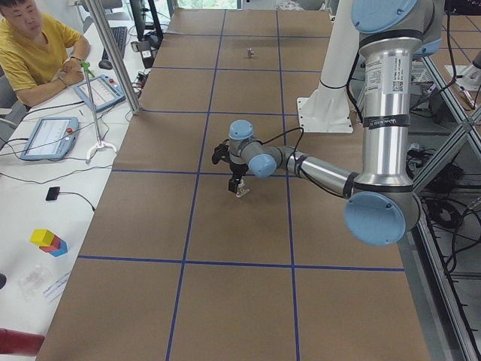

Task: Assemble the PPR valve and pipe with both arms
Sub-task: 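Reach the left gripper down to the white-and-brass valve and grasp it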

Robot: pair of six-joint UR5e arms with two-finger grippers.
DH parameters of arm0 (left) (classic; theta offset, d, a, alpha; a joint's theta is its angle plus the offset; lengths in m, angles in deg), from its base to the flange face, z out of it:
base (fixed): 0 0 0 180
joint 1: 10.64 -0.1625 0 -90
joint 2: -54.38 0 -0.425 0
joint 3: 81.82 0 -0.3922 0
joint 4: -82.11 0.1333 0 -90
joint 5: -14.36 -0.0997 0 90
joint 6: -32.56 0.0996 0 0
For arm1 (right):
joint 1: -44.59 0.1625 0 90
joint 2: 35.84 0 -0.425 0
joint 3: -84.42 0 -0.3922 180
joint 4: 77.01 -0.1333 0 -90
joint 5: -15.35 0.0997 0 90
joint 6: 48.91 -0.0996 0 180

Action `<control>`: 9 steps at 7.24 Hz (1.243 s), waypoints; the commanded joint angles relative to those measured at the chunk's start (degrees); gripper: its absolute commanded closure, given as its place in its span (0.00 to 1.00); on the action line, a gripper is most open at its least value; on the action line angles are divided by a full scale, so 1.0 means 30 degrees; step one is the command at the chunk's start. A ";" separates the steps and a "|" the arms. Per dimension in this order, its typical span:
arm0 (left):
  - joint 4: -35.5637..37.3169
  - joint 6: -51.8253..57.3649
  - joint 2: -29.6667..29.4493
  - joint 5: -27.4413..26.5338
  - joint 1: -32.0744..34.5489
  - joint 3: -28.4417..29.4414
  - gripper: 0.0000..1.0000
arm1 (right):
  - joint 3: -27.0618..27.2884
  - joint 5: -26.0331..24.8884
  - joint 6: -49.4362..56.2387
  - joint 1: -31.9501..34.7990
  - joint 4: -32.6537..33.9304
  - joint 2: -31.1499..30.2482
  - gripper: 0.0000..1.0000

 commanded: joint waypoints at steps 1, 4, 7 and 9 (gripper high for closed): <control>0.0020 -0.0005 0.0193 -0.0021 -0.0076 0.0054 0.45 | 0.0000 -0.0007 -0.0003 0.0000 0.0010 0.0011 0.00; 0.0020 0.0024 0.0369 0.0008 0.0011 -0.0644 1.00 | 0.0029 0.0022 -0.0003 0.0000 -0.0048 0.0040 0.00; 0.5993 -0.1312 -0.2393 0.0067 -0.0105 -0.3337 1.00 | 0.0029 0.0051 -0.0003 0.0000 -0.0049 0.0040 0.00; 1.2207 -0.4210 -0.7808 -0.0020 -0.1969 -0.3200 1.00 | 0.0029 0.0752 -0.0003 0.0000 -0.0049 0.0040 0.00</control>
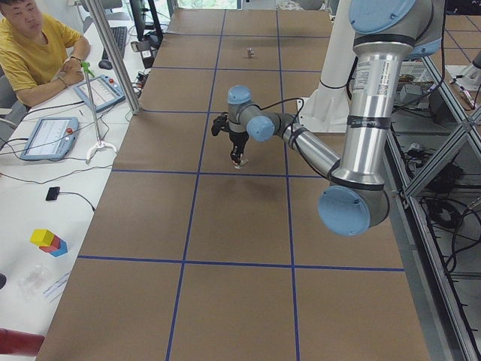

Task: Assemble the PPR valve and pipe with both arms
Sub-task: 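Carry the valve with the left gripper to the table center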

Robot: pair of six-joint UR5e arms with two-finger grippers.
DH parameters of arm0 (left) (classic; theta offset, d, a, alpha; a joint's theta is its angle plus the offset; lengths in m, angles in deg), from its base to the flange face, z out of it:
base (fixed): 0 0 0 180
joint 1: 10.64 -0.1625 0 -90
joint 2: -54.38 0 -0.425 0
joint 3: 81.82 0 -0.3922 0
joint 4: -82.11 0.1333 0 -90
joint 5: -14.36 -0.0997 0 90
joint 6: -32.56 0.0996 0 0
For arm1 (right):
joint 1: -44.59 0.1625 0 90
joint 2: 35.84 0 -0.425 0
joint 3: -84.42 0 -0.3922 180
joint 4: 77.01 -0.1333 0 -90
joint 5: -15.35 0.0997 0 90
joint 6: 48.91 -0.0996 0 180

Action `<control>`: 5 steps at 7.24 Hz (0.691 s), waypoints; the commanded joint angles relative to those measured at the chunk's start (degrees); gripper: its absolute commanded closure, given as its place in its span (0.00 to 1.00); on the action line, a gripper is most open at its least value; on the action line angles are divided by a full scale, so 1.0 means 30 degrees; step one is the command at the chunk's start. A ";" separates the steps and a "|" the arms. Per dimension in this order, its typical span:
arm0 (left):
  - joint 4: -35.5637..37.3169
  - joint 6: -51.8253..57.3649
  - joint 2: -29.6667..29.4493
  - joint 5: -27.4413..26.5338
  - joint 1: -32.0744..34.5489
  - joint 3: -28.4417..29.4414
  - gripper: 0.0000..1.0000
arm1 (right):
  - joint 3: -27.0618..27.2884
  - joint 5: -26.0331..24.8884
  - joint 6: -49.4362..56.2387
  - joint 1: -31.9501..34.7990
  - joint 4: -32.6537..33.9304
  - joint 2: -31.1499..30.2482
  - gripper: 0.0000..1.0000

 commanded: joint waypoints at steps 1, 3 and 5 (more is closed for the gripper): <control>0.5235 -0.3512 -0.5261 -0.0055 -0.2597 0.0235 1.00 | -0.0001 0.0393 0.0000 0.0000 0.0001 -0.0001 0.00; 0.5103 -0.7700 -0.9625 -0.0348 -0.3838 0.3559 1.00 | -0.0030 0.0394 0.0000 0.0000 0.0001 -0.0001 0.00; 0.2370 -1.0050 -1.2973 -0.0495 -0.4047 0.8035 1.00 | -0.0030 0.0394 0.0000 0.0000 0.0001 0.0028 0.00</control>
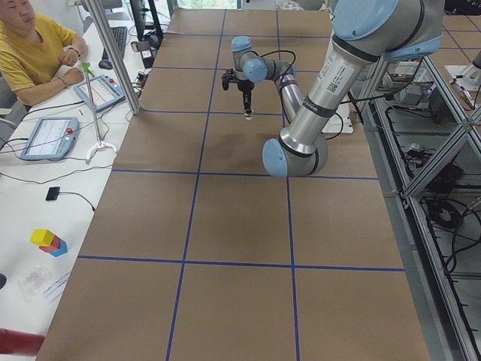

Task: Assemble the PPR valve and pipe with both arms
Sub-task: 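Carry the valve with the left gripper to the table center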

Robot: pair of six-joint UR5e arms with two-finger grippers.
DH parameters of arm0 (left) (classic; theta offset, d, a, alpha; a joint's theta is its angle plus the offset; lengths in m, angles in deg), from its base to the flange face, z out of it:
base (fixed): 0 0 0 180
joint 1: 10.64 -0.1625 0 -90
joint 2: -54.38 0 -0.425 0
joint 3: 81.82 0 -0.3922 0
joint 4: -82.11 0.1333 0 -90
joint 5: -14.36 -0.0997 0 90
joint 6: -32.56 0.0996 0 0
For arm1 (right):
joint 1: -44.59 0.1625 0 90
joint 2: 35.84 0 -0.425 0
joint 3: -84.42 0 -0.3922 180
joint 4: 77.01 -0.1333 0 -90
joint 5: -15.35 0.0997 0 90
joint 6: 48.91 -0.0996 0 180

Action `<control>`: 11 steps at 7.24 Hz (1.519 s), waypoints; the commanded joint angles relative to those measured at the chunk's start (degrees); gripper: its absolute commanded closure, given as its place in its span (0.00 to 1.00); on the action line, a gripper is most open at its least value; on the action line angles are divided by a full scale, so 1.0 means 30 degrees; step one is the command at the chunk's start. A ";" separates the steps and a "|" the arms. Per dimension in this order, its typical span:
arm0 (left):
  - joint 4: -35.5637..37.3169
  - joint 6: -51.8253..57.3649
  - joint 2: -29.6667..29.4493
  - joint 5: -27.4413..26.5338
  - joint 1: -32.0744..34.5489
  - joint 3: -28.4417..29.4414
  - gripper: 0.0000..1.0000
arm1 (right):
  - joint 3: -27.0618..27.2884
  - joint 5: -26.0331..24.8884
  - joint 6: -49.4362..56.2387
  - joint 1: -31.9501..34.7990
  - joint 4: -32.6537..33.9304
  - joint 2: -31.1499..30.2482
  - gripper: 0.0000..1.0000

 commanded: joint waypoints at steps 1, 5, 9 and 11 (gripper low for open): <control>-0.5009 -0.3210 -0.3612 -0.0136 -0.0211 0.6121 1.00 | -0.0003 0.0003 0.0001 0.0000 0.0000 0.0024 0.00; -0.5133 -0.3373 -0.5942 -0.1250 -0.0475 1.0167 1.00 | -0.0003 0.0003 -0.0028 0.0000 0.0000 0.0024 0.00; -0.4631 -0.1879 -0.5240 -0.1221 0.0139 0.9640 1.00 | -0.0003 0.0003 -0.0029 0.0000 0.0029 -0.0005 0.00; -0.4689 -0.1848 -0.4946 -0.1221 0.0200 0.9493 1.00 | -0.0003 0.0003 -0.0029 0.0000 0.0029 0.0024 0.00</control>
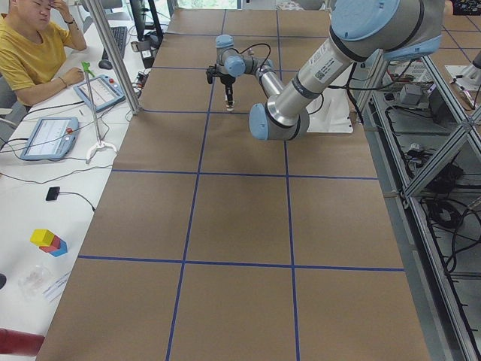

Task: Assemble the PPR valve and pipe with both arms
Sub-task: 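Lower the valve upright onto the table and open the left gripper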

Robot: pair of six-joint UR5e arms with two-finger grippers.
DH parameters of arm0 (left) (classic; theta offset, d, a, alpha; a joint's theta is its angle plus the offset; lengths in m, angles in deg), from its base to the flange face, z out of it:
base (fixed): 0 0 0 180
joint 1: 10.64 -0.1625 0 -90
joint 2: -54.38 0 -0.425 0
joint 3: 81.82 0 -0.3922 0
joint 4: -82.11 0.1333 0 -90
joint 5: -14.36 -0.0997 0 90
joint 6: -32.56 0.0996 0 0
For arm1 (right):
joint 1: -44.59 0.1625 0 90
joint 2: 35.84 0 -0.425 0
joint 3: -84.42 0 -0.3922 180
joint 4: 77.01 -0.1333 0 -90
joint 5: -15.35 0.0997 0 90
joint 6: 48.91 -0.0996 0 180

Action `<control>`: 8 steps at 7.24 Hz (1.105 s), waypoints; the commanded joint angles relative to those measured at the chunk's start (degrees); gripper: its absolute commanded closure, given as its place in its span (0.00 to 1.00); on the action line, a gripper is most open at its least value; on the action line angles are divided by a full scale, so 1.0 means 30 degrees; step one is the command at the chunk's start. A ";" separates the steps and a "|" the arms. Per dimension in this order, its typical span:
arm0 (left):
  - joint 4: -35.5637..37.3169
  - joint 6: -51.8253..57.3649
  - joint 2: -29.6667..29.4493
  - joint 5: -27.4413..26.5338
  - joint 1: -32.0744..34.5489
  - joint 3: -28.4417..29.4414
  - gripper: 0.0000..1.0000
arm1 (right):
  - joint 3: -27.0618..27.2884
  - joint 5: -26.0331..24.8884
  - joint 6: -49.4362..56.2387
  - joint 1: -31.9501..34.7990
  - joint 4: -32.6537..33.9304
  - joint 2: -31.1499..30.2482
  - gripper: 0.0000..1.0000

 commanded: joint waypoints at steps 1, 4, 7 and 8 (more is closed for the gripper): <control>-0.0042 0.0375 0.0214 0.0002 0.0076 -0.0083 1.00 | 0.0000 0.0000 0.0000 0.0000 0.0000 0.0009 0.00; -0.0217 0.0436 0.0361 0.0060 0.0048 -0.0112 0.67 | -0.0029 0.0000 0.0000 0.0000 0.0030 0.0009 0.00; -0.0218 0.0378 0.0390 0.0031 0.0047 -0.0346 0.14 | -0.0059 0.0000 0.0000 0.0000 0.0000 0.0009 0.00; -0.0218 0.0378 0.0535 0.0031 0.0047 -0.0579 0.03 | -0.0117 0.0000 0.0000 -0.0029 0.0000 0.0009 0.00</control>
